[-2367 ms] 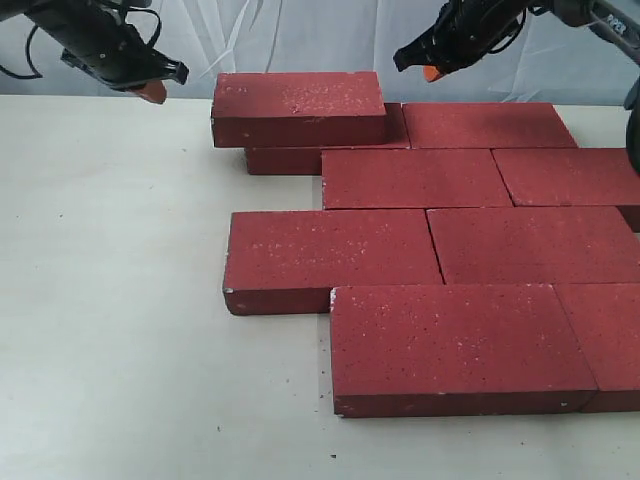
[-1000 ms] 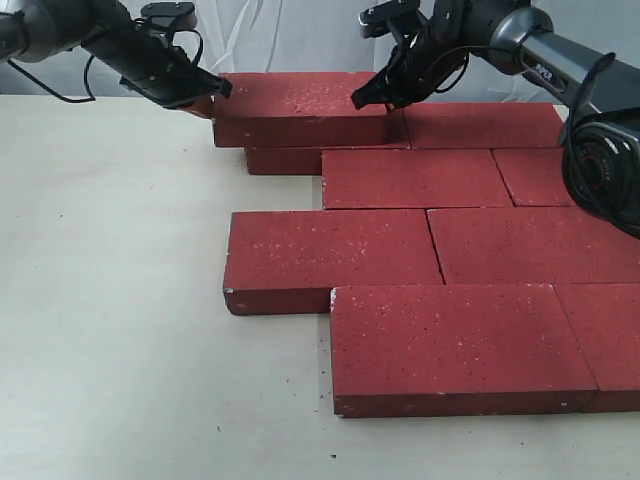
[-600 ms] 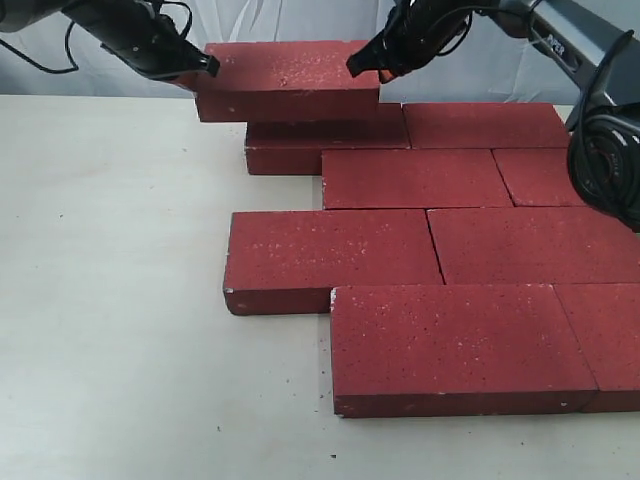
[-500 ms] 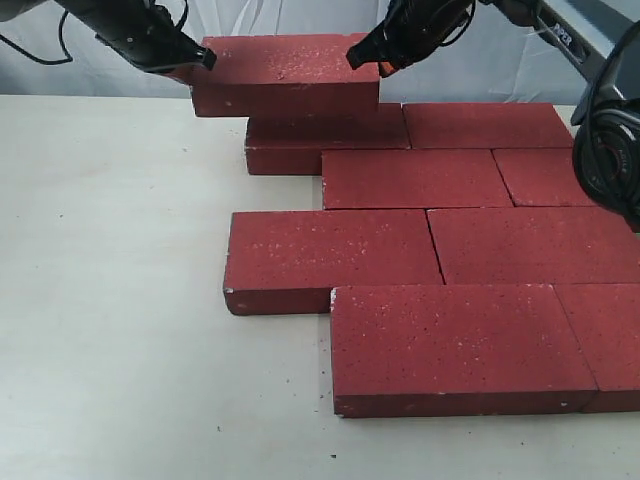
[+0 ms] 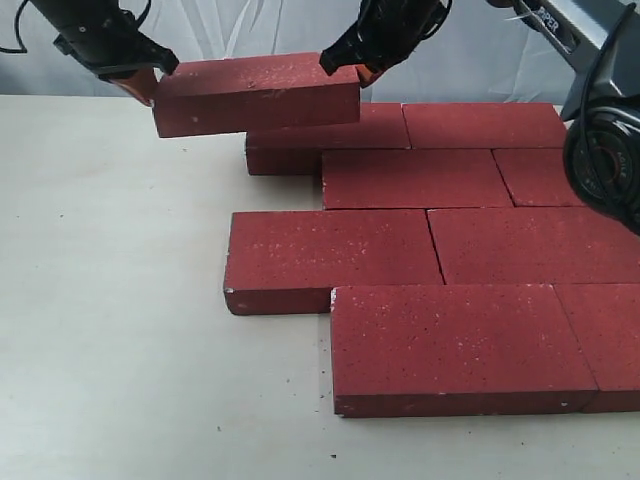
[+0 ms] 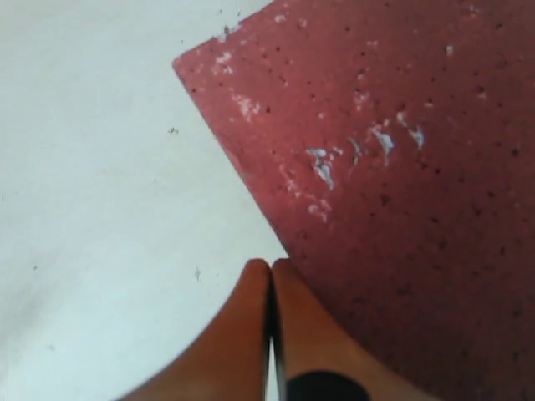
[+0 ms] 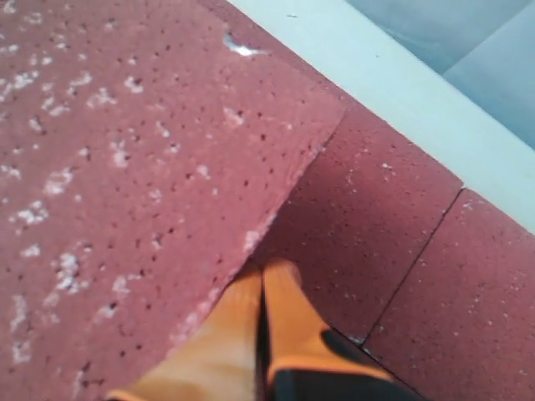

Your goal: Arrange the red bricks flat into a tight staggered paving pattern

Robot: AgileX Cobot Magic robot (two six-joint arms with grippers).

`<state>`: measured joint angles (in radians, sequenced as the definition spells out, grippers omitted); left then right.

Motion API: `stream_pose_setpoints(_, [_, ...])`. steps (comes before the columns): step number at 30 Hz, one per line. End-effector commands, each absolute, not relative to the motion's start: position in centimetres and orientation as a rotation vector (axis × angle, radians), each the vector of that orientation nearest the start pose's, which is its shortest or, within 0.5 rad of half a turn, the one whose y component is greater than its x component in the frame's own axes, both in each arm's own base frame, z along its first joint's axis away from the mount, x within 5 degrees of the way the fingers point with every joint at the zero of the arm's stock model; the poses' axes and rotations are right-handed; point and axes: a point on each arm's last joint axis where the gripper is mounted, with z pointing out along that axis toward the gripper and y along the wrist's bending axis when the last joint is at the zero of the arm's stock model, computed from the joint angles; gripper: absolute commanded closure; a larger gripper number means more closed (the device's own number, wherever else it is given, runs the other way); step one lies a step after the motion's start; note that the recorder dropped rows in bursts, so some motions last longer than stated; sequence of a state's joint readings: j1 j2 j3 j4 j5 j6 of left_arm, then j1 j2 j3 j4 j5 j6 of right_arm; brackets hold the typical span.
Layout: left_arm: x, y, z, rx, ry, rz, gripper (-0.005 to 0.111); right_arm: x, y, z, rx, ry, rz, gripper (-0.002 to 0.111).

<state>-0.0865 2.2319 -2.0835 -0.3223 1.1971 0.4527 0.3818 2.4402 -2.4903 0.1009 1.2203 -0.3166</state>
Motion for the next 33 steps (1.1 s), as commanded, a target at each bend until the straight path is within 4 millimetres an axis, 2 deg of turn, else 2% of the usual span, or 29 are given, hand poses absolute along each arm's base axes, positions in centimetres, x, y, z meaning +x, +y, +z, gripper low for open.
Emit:
stream_pose_setpoints(1, [46.0, -5.6, 25.9, 0.571, 2.667, -0.388, 0.107, 47.8, 22.1, 26.4, -0.898, 2.471, 0.231, 0.109])
stream_pose_setpoints(4, [44.6, -4.3, 25.9, 0.531, 2.654, -0.355, 0.107, 46.9, 23.6, 26.7, -0.922, 2.460, 0.248, 0.109])
stream_pose_setpoints(10, [41.6, -1.1, 25.4, 0.428, 2.681, -0.315, 0.107, 44.4, 28.0, 26.7, -1.014, 2.432, 0.285, 0.109])
stream_pose_setpoints(13, [39.1, 2.1, 24.7, 0.312, 2.701, -0.245, 0.107, 42.6, 30.8, 26.6, -1.044, 2.430, 0.319, 0.109])
stream_pose_setpoints(16, [37.9, 3.8, 23.7, 0.206, 2.682, -0.212, 0.107, 41.3, 32.6, 26.3, -1.080, 2.426, 0.338, 0.109])
stream_pose_setpoints(18, [37.4, 4.4, 22.4, 0.167, 2.677, -0.185, 0.107, 40.4, 34.3, 25.1, -1.128, 2.426, 0.345, 0.109])
stream_pose_setpoints(20, [37.0, 4.5, 20.9, 0.142, 2.665, -0.147, 0.107, 40.4, 35.8, 22.7, -1.148, 2.421, 0.355, 0.109])
stream_pose_setpoints(23, [36.8, 4.9, 20.1, 0.104, 2.659, -0.082, 0.107, 40.4, 37.0, 20.0, -1.154, 2.429, 0.389, 0.109])
stream_pose_setpoints(27, [36.8, 5.4, 19.5, 0.067, 2.671, -0.021, 0.107, 40.8, 37.7, 17.8, -1.134, 2.423, 0.416, 0.109])
stream_pose_setpoints(30, [36.8, 5.5, 17.9, 0.073, 2.705, -0.017, 0.107, 41.0, 37.8, 16.1, -1.148, 2.444, 0.399, 0.109])
stream_pose_setpoints(33, [37.0, 5.7, 16.7, 0.067, 2.726, 0.001, 0.107, 41.2, 37.8, 15.4, -1.154, 2.440, 0.362, 0.109])
